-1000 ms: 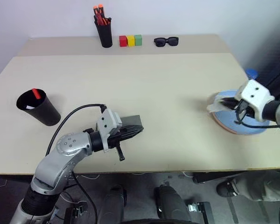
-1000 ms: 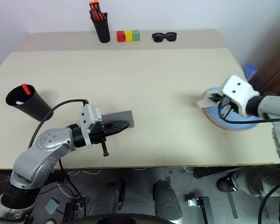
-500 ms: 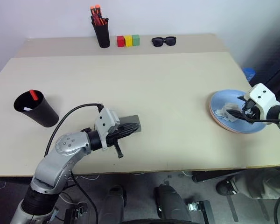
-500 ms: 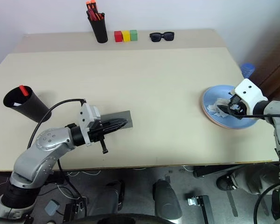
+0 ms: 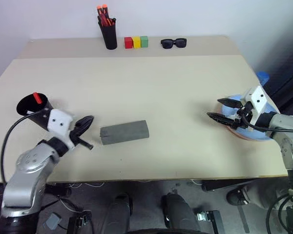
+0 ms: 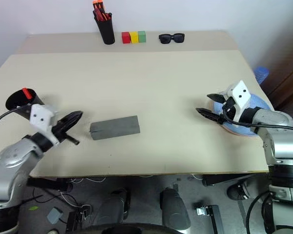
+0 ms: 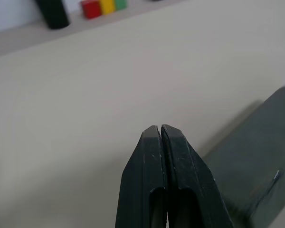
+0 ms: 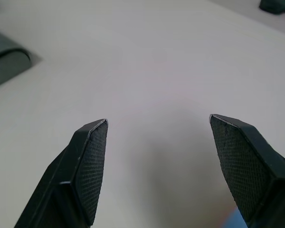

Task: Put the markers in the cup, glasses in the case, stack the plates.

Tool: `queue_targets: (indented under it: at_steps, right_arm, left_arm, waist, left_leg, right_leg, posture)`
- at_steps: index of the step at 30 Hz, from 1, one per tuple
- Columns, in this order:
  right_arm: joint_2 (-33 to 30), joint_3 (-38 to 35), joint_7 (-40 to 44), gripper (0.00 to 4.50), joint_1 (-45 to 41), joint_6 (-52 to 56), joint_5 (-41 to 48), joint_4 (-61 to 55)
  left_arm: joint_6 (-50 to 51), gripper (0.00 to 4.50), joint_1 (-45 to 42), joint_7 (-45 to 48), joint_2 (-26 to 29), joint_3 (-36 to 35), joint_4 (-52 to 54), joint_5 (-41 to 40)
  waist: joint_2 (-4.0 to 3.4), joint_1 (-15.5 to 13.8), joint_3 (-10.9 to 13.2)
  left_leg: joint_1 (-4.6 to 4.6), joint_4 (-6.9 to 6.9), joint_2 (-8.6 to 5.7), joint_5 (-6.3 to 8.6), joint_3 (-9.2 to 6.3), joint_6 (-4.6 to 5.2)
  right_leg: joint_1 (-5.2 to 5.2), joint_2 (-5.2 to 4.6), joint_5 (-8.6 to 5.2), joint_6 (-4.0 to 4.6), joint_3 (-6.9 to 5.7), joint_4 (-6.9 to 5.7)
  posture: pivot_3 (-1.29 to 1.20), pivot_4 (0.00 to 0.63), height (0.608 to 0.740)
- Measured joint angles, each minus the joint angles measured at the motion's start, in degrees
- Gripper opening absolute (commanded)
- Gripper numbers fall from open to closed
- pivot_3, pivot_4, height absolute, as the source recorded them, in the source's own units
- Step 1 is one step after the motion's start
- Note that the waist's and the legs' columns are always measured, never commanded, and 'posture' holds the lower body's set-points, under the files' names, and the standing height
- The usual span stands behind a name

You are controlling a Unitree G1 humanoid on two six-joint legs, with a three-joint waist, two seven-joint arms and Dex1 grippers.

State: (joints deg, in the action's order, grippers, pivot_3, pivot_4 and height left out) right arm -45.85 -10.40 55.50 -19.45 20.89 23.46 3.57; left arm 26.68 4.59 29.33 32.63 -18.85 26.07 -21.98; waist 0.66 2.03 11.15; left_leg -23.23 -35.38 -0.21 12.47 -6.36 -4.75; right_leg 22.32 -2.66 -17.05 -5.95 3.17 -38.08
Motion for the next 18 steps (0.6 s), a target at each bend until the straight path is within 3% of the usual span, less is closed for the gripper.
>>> queue_targets:
  at_steps: [6, 18]
  right_arm:
    - [-0.2, -0.2, 1.8, 3.47, 0.4, -0.5, 0.2, 1.3]
    - [-0.3, 2.1, 3.3, 3.47, -2.0, -3.3, -3.6, 4.7]
  left_arm:
    - [-0.9, 0.0, 3.7, -0.1, -0.4, -3.3, 0.2, 0.0]
    - [-1.0, 0.0, 5.3, -2.2, -1.7, -3.3, 1.2, 0.1]
  waist:
    - [0.01, 0.0, 0.0]
    - [0.01, 0.4, 0.0]
  left_leg:
    - [0.0, -0.02, 0.01, 0.0, 0.01, 0.0]
    - [0.01, -0.01, 0.02, 0.0, 0.02, 0.0]
  right_leg:
    - [0.0, 0.01, 0.0, 0.0, 0.0, 0.0]
    - [0.01, 0.02, 0.0, 0.0, 0.0, 0.0]
  posture:
    - [0.0, 0.15, 0.74]
    - [0.0, 0.15, 0.74]
